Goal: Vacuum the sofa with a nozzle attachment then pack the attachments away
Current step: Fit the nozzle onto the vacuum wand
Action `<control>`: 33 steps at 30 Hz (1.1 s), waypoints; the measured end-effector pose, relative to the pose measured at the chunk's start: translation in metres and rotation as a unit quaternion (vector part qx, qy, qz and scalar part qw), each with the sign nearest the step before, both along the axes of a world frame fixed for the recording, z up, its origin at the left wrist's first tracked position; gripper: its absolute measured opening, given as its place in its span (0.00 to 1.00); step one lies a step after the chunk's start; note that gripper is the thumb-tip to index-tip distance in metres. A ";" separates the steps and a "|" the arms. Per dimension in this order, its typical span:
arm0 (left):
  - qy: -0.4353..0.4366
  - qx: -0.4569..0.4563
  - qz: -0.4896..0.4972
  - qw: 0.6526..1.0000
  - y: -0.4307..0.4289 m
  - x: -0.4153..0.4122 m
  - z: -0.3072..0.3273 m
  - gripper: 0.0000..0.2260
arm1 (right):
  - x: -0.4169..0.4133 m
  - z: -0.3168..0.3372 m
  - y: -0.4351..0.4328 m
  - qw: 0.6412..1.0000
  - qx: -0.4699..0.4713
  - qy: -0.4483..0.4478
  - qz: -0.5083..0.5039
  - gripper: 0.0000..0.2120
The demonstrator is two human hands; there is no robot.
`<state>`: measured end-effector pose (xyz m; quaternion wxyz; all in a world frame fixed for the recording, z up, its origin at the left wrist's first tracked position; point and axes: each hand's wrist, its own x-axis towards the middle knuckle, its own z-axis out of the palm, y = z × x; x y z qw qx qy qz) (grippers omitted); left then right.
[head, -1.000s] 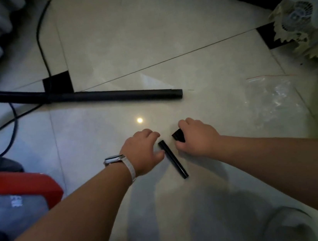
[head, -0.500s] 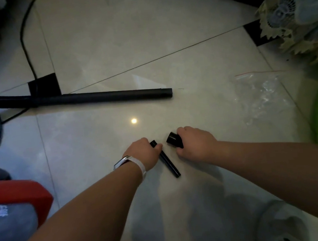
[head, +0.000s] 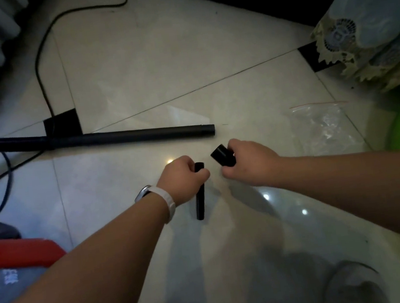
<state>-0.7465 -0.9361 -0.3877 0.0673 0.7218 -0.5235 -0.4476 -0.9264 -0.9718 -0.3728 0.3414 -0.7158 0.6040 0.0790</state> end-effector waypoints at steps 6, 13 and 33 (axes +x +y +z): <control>0.069 -0.068 0.027 0.995 -0.047 0.006 0.074 0.06 | -0.005 0.076 -0.031 0.989 0.030 -0.119 -0.088 0.19; 0.044 -0.077 -0.159 0.983 -0.054 0.016 0.146 0.05 | -0.021 0.120 -0.040 0.933 0.067 -0.289 -0.206 0.18; -0.037 -0.135 -0.239 0.961 -0.044 0.047 0.147 0.10 | -0.017 0.123 -0.034 0.868 0.164 -0.433 -0.177 0.10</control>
